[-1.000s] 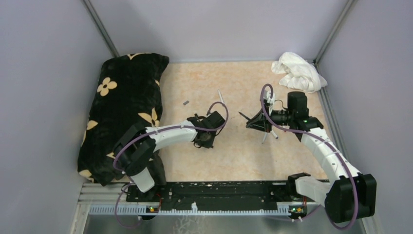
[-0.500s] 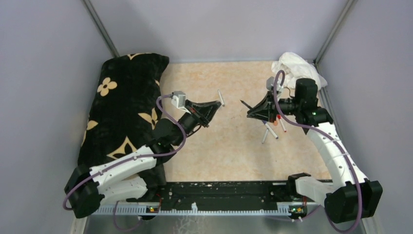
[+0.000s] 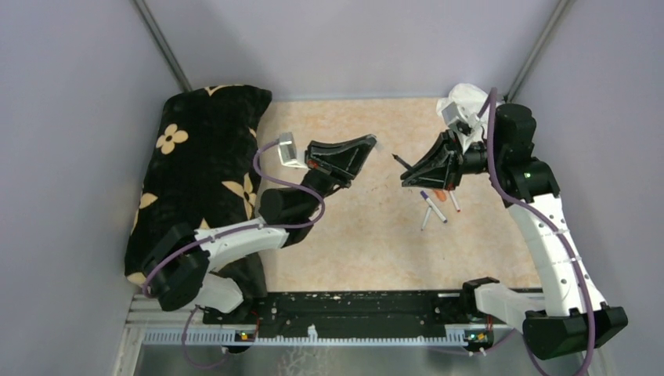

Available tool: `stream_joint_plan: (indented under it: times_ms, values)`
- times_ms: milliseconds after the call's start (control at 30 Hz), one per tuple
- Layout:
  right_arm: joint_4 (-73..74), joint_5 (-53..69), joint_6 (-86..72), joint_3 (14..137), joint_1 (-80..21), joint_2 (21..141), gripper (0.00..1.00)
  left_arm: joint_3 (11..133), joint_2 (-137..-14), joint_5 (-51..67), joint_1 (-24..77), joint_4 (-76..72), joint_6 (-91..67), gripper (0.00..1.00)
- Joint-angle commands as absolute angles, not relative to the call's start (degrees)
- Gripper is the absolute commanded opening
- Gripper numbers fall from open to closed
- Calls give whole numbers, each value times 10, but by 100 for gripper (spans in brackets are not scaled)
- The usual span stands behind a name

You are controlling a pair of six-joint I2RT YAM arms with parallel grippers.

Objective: Insert the pens into the pen caps
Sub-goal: Insert the pen cap onto the pen.

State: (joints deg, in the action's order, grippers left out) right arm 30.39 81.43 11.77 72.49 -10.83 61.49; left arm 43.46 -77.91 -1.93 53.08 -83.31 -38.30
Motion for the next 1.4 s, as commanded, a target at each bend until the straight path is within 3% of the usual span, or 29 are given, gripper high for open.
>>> stream_joint_plan:
  times_ms: [0,400,1367]
  values:
    - [276,833,39,738,-124,600,0,485,-829,19,553,-1019,-409,0]
    - [297,840,48,734,-120,583,0,485,-811,-24,570,-1027,-373,0]
    - [161,801,-91,685,-115,592,0,487,-810,-20,574,-1027,-391,0]
